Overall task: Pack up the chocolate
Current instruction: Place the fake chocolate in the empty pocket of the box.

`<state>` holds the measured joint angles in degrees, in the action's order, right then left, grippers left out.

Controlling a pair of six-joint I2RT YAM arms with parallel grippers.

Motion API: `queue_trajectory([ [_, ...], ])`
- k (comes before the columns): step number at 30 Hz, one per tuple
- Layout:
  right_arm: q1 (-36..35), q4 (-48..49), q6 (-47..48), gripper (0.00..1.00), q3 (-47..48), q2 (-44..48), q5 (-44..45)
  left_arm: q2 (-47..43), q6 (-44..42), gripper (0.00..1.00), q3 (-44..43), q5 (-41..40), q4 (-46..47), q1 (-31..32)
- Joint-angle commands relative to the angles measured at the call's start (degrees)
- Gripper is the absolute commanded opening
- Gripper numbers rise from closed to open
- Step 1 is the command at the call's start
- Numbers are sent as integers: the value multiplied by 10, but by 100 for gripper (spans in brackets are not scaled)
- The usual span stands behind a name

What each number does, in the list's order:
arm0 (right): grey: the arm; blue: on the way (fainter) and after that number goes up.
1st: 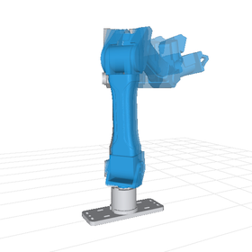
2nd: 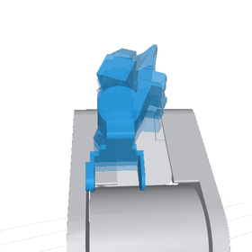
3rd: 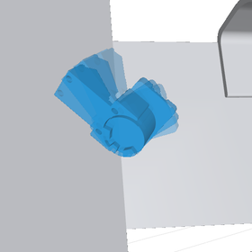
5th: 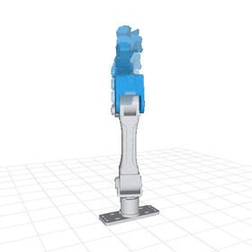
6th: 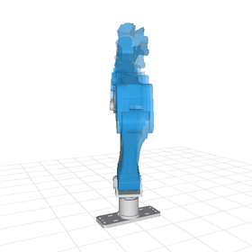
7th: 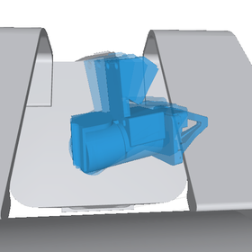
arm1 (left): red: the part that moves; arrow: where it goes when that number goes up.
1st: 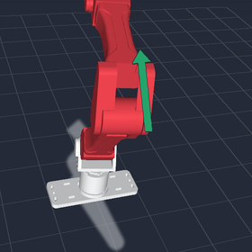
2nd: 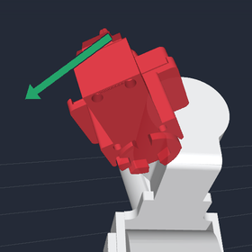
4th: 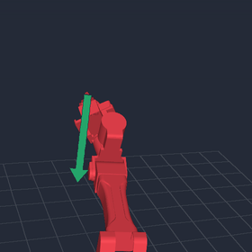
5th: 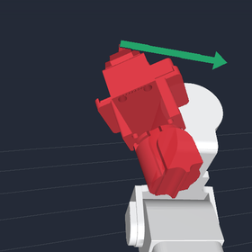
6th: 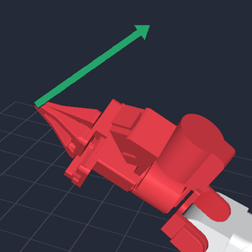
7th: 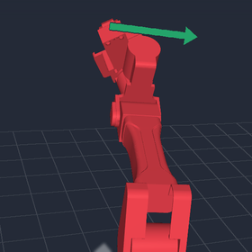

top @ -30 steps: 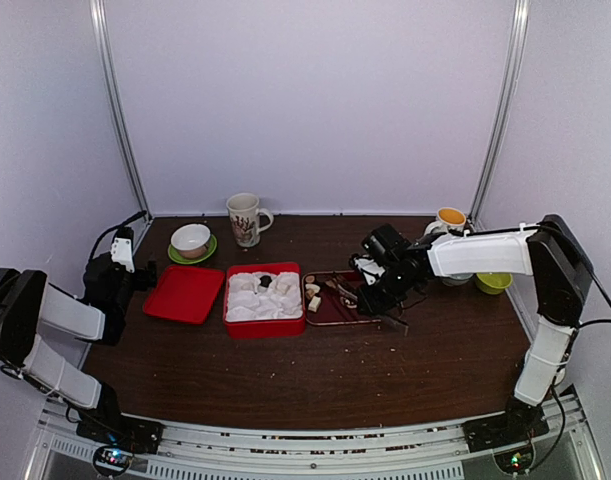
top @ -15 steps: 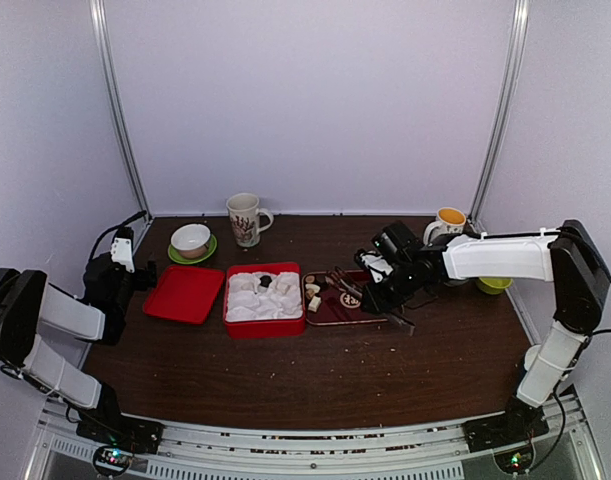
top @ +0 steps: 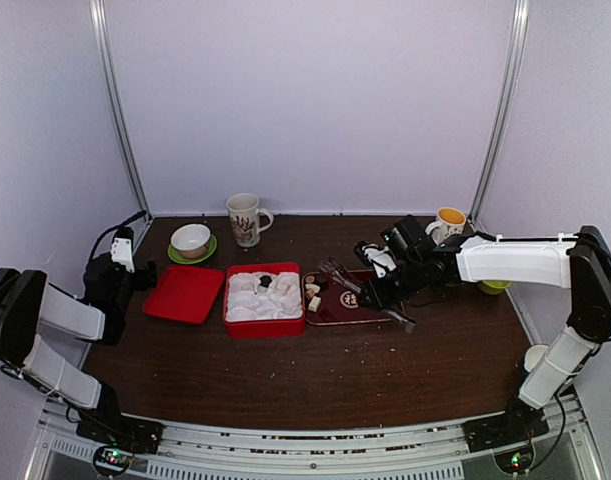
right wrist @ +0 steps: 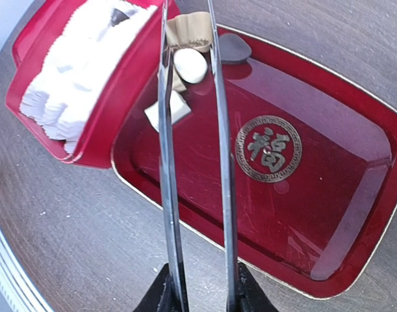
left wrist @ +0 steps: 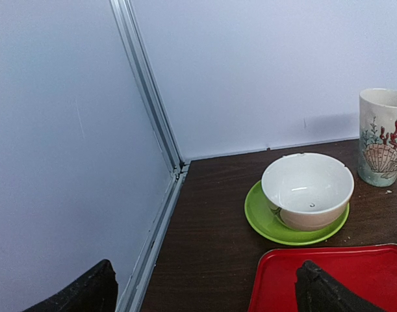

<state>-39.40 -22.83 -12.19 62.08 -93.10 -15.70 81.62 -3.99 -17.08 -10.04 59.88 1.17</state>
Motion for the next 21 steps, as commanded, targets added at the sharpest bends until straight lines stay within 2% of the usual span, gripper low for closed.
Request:
queue_trajectory([
  [1, -2, 25, 10, 27, -9, 25, -25, -1, -3, 98, 0, 5, 20, -3],
  [21, -39, 24, 35, 27, -13, 48, -37, -1, -3, 98, 1, 6, 20, -4],
])
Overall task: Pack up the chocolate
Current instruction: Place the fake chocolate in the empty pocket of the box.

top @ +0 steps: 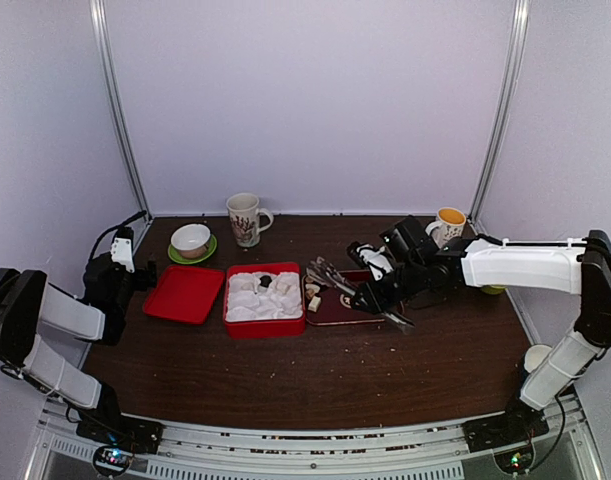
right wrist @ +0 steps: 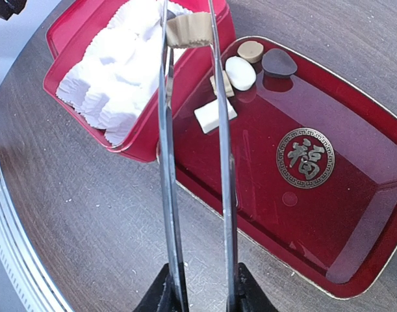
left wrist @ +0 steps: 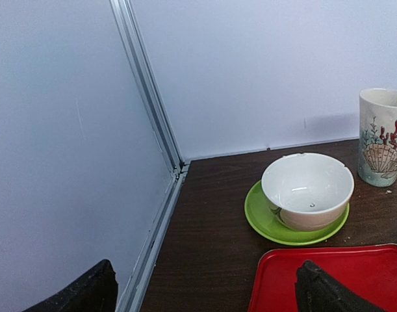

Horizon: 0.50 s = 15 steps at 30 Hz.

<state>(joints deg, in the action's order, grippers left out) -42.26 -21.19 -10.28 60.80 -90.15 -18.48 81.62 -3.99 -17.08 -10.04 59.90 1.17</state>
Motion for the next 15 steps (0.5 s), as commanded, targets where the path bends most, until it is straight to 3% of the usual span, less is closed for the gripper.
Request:
queue_trajectory([
  [1, -14, 6, 21, 27, 0, 19, -10, -1, -3, 98, 0, 6, 20, -3],
  [15, -50, 0, 38, 27, 33, -19, -32, -1, -3, 98, 0, 6, 20, -3],
])
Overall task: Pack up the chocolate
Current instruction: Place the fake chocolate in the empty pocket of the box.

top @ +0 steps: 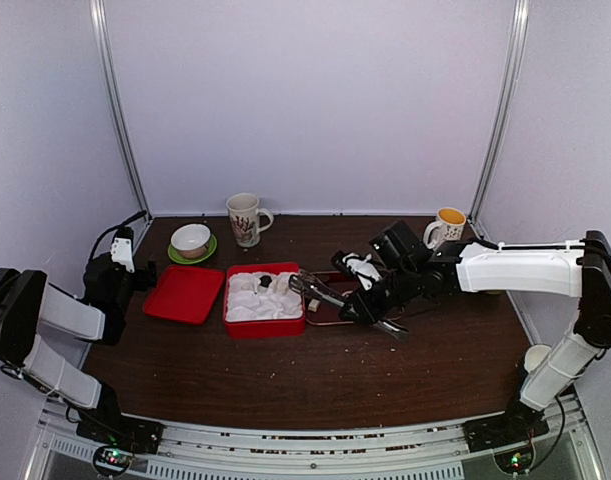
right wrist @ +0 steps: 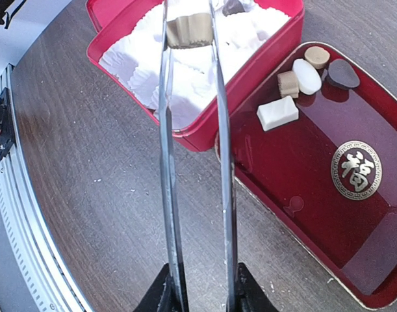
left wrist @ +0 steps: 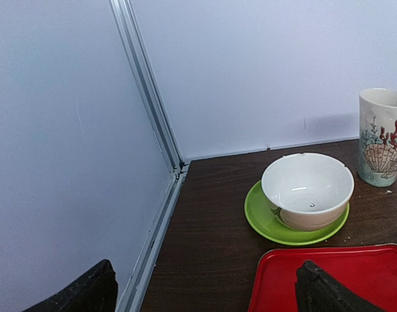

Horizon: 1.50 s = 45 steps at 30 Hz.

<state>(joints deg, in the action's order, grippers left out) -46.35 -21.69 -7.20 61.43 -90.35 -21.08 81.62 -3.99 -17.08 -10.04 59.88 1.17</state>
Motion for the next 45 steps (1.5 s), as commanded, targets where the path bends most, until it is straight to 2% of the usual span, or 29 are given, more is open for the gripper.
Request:
queue_trajectory([
  [1, -11, 4, 7, 27, 30, -20, -4, -1, -3, 98, 0, 6, 19, -3],
  [45, -23, -14, 13, 27, 49, -41, 11, -1, -3, 98, 1, 5, 20, -3],
])
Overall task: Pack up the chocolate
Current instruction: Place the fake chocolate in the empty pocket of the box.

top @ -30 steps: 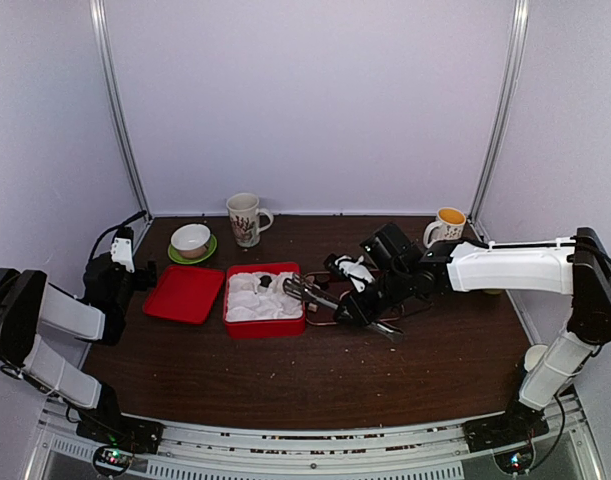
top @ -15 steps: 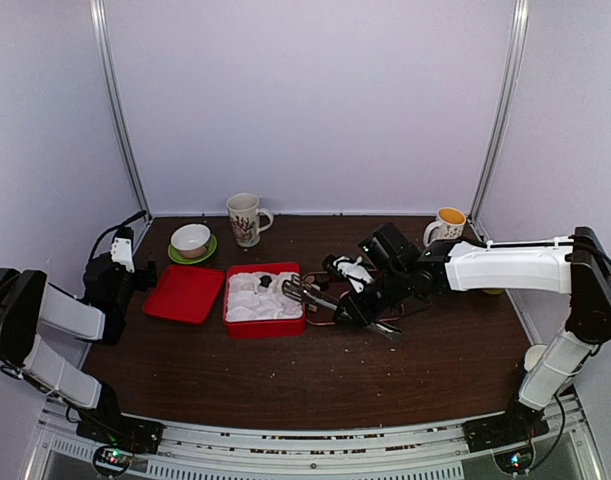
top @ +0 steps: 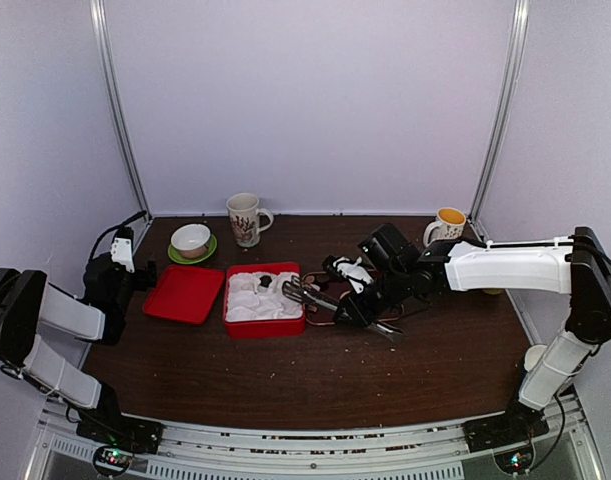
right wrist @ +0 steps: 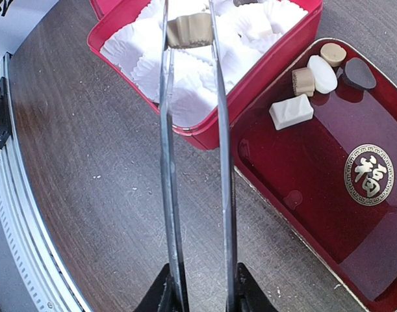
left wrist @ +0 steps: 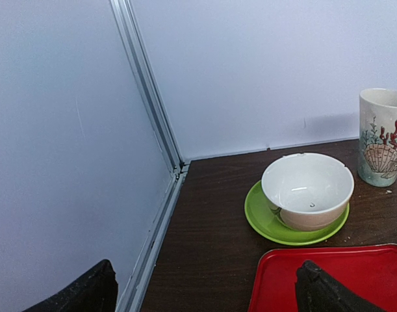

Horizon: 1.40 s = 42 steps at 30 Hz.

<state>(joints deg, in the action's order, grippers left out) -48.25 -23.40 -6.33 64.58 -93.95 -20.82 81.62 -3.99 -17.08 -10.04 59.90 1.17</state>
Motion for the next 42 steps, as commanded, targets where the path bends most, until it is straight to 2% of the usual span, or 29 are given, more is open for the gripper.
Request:
queue_trajectory([
  [1, -4, 3, 5, 27, 18, -5, 9, -1, -3, 98, 1, 6, 19, -3],
  [42, -10, -15, 7, 26, 36, -32, 41, -1, -3, 98, 1, 5, 19, -4],
])
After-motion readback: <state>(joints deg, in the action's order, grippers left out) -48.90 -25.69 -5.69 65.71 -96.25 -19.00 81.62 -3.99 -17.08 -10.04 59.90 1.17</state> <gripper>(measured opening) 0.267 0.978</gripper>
